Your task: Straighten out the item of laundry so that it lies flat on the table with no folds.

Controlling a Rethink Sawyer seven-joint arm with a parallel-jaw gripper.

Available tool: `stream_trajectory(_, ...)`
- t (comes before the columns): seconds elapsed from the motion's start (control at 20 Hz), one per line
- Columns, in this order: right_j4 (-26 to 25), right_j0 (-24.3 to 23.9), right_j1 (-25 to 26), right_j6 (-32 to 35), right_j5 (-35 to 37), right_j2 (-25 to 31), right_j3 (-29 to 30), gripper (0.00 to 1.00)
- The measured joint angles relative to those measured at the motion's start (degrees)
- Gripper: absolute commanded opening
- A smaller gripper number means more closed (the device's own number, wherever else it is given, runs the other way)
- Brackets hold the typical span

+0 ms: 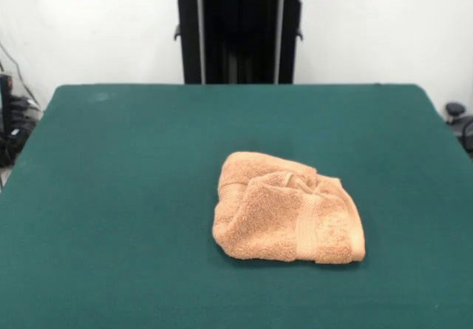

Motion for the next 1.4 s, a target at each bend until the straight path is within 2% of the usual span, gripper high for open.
stream_trajectory(0.3,0.0,0.4,1.5,3.1,0.1,-1.0,-0.1,1.00)
stream_trajectory(0.55,0.1,0.6,-0.2,3.5,0.0,-1.6,2.2,1.00)
stream_trajectory(0.8,0.1,1.7,-5.3,3.5,-0.7,-3.0,7.6,1.00)
stream_trajectory(1.05,0.0,2.4,-13.1,3.5,-1.0,-5.9,14.6,1.00)
stream_trajectory(1.4,0.0,2.4,-21.3,3.5,-1.2,-9.2,20.5,1.00)
